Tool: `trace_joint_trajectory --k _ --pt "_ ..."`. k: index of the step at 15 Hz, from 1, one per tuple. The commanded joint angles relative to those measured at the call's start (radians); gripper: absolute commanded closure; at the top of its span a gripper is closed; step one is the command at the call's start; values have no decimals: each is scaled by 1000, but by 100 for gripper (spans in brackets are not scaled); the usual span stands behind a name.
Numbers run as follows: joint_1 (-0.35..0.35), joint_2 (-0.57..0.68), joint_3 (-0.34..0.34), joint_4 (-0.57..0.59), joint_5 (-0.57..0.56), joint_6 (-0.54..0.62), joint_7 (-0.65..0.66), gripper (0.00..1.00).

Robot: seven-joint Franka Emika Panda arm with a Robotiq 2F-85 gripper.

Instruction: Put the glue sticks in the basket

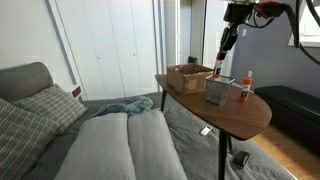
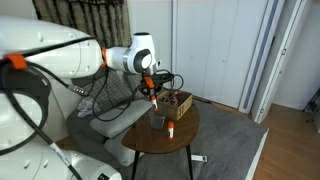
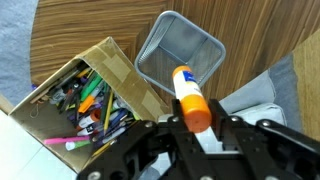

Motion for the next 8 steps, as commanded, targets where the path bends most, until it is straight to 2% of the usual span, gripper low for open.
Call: trace_joint_trajectory --k 1,8 --pt "-22 67 7 12 -10 28 -17 92" --pt "-33 136 12 6 -2 16 -24 92"
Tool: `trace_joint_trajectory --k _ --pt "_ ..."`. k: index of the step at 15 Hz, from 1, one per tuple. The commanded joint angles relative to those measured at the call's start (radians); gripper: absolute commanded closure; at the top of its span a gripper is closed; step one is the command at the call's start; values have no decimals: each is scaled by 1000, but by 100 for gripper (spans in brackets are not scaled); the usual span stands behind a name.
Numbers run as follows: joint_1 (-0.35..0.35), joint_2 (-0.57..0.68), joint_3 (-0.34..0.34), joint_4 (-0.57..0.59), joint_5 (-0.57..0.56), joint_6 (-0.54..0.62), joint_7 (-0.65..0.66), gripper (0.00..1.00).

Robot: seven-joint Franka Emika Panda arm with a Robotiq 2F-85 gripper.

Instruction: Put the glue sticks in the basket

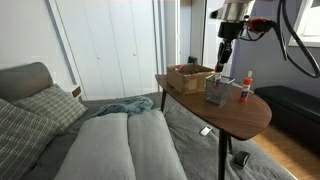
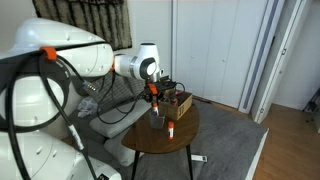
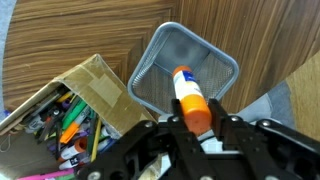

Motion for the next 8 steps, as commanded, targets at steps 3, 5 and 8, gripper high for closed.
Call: trace_joint_trajectory --k 3,5,8 --pt "-26 23 15 7 -1 0 -14 37" --pt "-34 -2 12 21 -5 -12 -16 23" --pt "-59 -43 11 46 -33 -34 -9 2"
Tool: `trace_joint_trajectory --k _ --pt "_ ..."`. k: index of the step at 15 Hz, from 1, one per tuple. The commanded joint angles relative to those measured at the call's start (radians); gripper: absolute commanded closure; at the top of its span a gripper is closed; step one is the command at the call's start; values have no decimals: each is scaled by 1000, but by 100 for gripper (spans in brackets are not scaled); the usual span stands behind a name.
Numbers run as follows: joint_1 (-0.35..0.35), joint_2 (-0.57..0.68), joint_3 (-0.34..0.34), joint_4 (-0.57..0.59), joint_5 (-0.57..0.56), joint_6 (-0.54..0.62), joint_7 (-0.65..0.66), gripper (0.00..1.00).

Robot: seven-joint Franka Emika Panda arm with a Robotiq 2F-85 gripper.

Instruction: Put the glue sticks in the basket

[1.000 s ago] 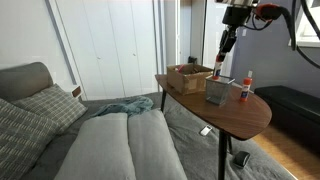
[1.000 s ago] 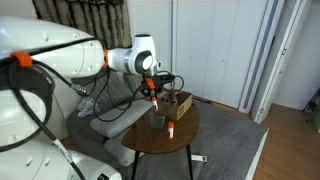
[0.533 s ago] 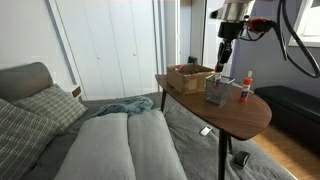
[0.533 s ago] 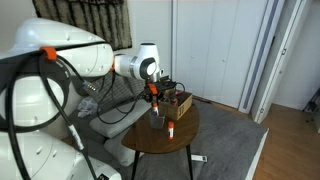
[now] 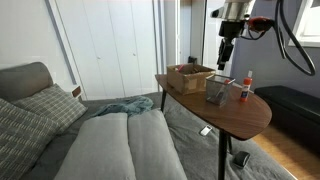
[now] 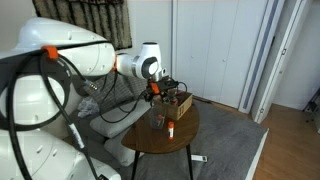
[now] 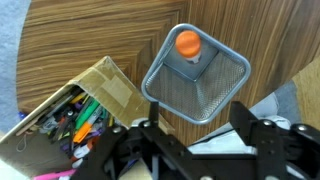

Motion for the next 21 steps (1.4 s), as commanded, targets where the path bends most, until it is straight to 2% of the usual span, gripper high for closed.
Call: trace_joint_trajectory --k 1,4,7,13,21 --pt "-48 -62 10 35 -50 -48 -1 1" --pt "-90 -77 -4 40 -111 -85 -8 0" --pt "-116 -69 -25 24 -148 -67 -39 0" --pt "-130 -37 -66 -22 -166 -77 -194 0" --pt "-142 -8 -63 -114 -166 -83 -271 0"
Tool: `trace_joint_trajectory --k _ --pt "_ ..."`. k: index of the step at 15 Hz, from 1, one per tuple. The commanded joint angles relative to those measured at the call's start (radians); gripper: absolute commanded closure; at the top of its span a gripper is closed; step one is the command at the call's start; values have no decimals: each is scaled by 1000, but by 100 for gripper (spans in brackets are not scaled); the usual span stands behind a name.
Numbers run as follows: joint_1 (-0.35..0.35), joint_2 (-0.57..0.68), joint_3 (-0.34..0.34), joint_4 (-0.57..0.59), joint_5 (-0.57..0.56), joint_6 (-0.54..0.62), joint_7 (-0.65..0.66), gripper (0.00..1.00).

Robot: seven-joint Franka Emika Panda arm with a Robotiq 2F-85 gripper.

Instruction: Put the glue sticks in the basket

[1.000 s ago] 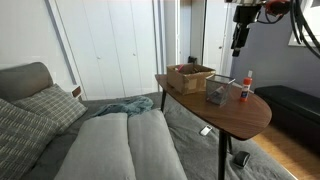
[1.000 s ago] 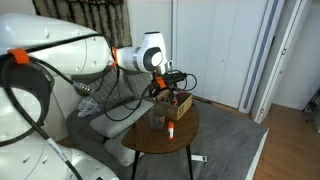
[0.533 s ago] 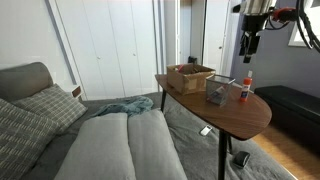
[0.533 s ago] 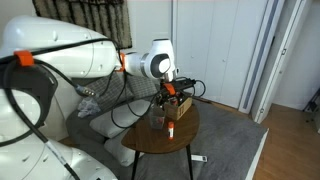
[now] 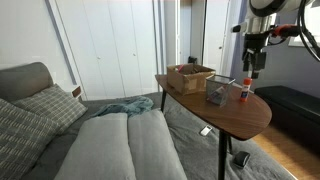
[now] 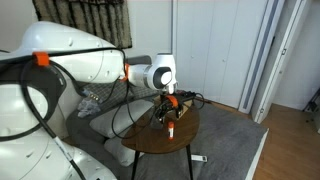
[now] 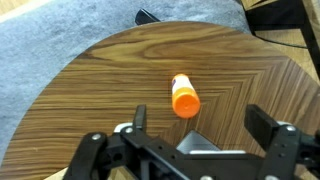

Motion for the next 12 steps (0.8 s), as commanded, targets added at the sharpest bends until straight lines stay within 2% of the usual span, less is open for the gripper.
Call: trace_joint_trajectory --k 1,2,3,4,9,12 --pt "-9 3 5 -35 -13 -9 -36 0" --pt "-9 6 6 -40 -12 -8 -38 0" --pt "-9 7 6 -46 -10 -7 -39 6" --pt "-8 10 5 -51 -6 -1 -40 16" --pt "-4 20 2 -62 7 23 -43 0" --pt "-2 29 1 -60 15 27 -44 35"
